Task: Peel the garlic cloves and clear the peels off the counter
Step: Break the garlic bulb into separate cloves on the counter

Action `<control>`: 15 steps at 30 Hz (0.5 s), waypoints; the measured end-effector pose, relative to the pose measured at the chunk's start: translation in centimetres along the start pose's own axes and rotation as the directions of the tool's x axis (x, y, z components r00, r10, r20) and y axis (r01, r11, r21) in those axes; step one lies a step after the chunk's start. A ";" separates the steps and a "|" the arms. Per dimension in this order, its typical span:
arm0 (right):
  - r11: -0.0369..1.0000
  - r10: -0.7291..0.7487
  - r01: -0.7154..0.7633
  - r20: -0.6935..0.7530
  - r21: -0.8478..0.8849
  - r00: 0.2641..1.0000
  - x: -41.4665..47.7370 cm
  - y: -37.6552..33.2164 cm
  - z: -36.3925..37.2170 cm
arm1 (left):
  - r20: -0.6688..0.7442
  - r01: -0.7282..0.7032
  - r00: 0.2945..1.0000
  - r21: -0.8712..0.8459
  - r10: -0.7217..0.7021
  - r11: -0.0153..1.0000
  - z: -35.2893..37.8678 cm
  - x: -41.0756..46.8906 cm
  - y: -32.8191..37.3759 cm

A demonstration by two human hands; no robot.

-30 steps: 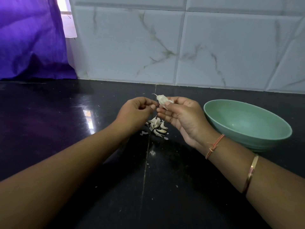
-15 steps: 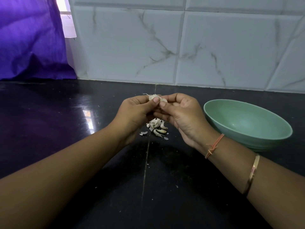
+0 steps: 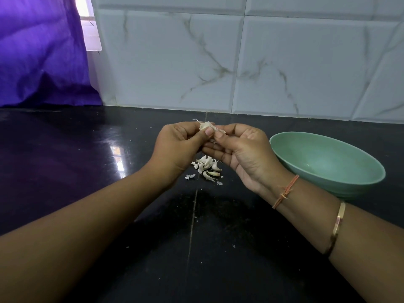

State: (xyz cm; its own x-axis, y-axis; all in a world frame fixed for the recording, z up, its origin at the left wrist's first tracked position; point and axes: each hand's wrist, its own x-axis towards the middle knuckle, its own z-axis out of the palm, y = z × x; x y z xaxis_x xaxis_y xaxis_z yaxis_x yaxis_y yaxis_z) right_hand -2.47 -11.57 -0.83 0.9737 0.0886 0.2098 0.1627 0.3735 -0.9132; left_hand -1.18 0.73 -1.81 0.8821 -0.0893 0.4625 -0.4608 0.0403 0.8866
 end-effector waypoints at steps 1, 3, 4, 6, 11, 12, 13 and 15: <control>1.000 0.009 -0.009 -0.001 0.015 1.000 0.0 0.1 0.0 | 0.003 -0.007 1.000 0.012 0.007 1.000 -0.1 0.0 0.1; 0.998 0.026 -0.027 0.008 0.055 1.000 0.0 0.2 0.0 | -0.004 -0.003 1.000 0.023 0.003 1.000 -0.2 0.1 0.0; 0.997 0.037 -0.038 0.019 0.070 0.999 0.0 0.2 0.1 | -0.012 0.013 1.000 0.014 -0.013 1.000 -0.3 0.1 -0.1; 0.996 0.057 -0.060 0.040 0.071 0.998 -0.1 0.4 0.3 | -0.025 0.076 0.997 -0.054 -0.078 0.996 -0.3 0.2 -0.3; 0.972 0.018 -0.033 -0.067 -0.233 0.998 -0.1 0.9 1.0 | -0.041 0.162 0.984 -0.205 -0.174 0.965 0.0 -0.1 -0.4; 0.947 -0.001 -0.033 -0.105 -0.318 0.994 0.0 1.2 0.9 | -0.035 0.169 0.983 -0.230 -0.182 0.958 0.2 -0.2 -0.3; 0.916 -0.024 -0.032 -0.133 -0.400 0.991 0.2 1.4 0.9 | -0.030 0.176 0.981 -0.248 -0.189 0.953 0.4 -0.3 -0.2; 0.834 -0.117 0.021 -0.140 -0.551 0.983 0.4 1.5 0.9 | -0.014 0.201 0.977 -0.291 -0.214 0.936 0.8 -0.5 0.0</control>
State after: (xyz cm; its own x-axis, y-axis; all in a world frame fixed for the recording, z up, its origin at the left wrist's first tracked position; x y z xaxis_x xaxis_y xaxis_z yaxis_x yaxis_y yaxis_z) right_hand -2.00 -10.15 -1.84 0.9607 -0.0857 0.2639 0.2436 -0.1954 -0.9500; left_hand -1.72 -0.01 -2.10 0.9615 -0.0818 0.2623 -0.2257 0.3091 0.9238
